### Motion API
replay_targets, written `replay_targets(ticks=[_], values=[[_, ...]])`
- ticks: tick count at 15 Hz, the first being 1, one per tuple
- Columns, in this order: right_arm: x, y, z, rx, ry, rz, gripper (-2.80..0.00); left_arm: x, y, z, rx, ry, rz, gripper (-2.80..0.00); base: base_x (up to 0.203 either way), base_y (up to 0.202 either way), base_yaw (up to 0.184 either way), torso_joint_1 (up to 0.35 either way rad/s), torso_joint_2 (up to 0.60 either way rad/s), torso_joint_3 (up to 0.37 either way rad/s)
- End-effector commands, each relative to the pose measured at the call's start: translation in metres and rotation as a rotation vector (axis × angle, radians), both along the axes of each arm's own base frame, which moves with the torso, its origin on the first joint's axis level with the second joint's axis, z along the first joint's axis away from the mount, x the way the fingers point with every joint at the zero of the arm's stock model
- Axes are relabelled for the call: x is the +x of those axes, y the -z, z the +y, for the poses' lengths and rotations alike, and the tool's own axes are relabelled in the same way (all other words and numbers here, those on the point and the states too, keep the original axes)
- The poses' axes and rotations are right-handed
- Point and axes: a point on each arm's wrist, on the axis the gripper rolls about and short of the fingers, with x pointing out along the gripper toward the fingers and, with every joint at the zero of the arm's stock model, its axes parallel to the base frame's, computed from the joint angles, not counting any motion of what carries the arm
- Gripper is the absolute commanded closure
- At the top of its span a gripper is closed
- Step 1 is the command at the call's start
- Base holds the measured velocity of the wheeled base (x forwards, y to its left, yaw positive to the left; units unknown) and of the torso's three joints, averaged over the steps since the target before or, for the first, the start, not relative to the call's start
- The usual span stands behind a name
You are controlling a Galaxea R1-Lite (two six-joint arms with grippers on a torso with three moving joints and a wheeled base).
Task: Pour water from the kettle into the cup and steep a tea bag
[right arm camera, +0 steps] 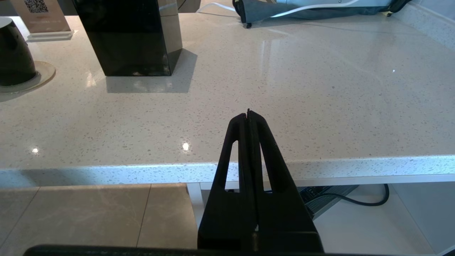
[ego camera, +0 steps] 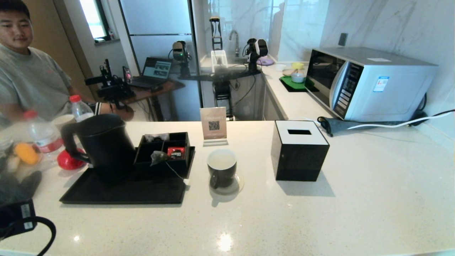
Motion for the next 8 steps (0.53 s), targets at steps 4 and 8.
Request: replay_targets(ticks=[4,8], values=[[0.000,0.000,0.000,0.000,0.000,0.001,0.00,0.053,0.025,0.051,0.026,-0.122,-0.004,0.00,0.000,0.000,0.000,0.000,0.00,0.000],[0.000,0.000,0.000,0.000,0.000,0.001,0.00,0.064,0.025,0.093,0.057,0.014,-0.082,0.00,0.000,0.000,0.000,0.000,0.00,0.000]])
